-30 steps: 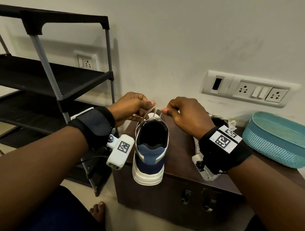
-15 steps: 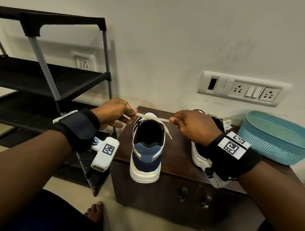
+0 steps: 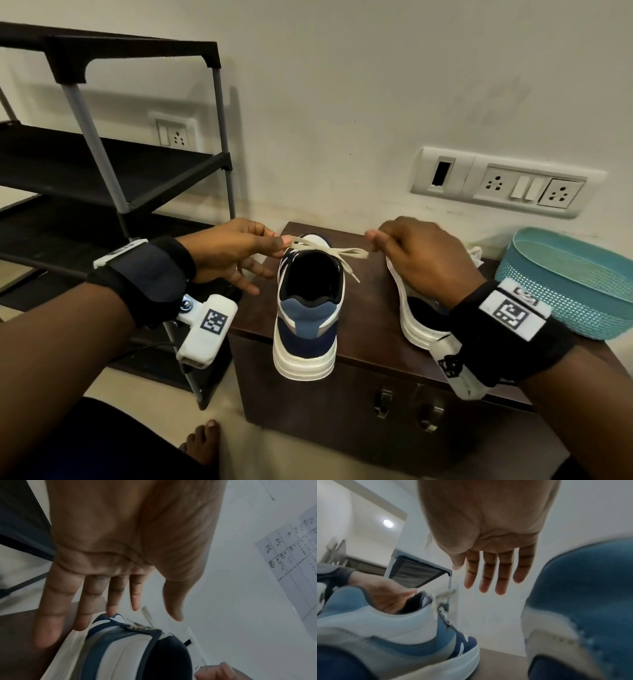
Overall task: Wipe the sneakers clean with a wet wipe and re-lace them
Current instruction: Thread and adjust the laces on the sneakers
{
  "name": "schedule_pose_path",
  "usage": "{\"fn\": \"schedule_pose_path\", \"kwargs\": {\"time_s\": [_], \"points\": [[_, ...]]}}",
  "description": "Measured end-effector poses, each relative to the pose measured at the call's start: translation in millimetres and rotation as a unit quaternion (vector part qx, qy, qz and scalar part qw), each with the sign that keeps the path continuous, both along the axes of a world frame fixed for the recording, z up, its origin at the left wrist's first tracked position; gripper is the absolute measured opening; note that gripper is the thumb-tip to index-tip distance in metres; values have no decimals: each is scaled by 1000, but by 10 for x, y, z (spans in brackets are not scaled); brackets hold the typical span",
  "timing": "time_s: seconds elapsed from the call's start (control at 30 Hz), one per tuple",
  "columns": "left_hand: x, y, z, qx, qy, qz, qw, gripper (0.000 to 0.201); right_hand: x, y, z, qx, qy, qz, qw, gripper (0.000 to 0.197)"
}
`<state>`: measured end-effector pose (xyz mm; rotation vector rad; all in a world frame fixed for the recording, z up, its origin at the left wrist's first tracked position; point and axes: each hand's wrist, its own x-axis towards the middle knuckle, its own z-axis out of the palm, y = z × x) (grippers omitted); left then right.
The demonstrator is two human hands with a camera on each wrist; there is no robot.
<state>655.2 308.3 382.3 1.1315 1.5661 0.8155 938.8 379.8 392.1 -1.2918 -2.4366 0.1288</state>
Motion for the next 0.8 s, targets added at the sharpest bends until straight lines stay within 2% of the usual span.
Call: {"fn": "schedule_pose_path", "kwargs": {"time_s": [0.07,0.13,0.17,0.2,0.27,0.3,0.4,0.43,0.57,0.7,0.8], "points": [[-29,-47,-15,-31,24,-27,999,54,191,23,127,2,55,-50,997,41],[-33,-90,-46,-65,44,-65,995,71,440,106,205,-13,64,-106,992,35],[-21,-103,-70,-81,51,-78,992,79,563,137,218,-38,51,-132,989,37],[4,-111,-95,-93,58,-88,990,81,675,176,211,-76,36,-156,984,49],[84,-127,-124,-107,66,-112,986,65,820,237,133,-171,21,-200,965,73],[127,-121,-134,-112,59,-118,985,54,862,244,84,-216,27,-214,952,71],[260,-69,-149,-98,49,-92,990,30,868,248,-54,-334,129,-218,908,26],[298,-40,-154,-87,58,-76,992,26,852,242,-69,-347,152,-217,900,20],[419,109,-169,-34,124,-32,991,18,712,185,-86,-364,214,-192,886,21],[523,335,-189,11,152,-17,988,16,479,133,-171,-350,239,-180,887,17],[569,490,-173,50,185,11,982,21,330,149,-241,-336,250,-187,888,32]]}}
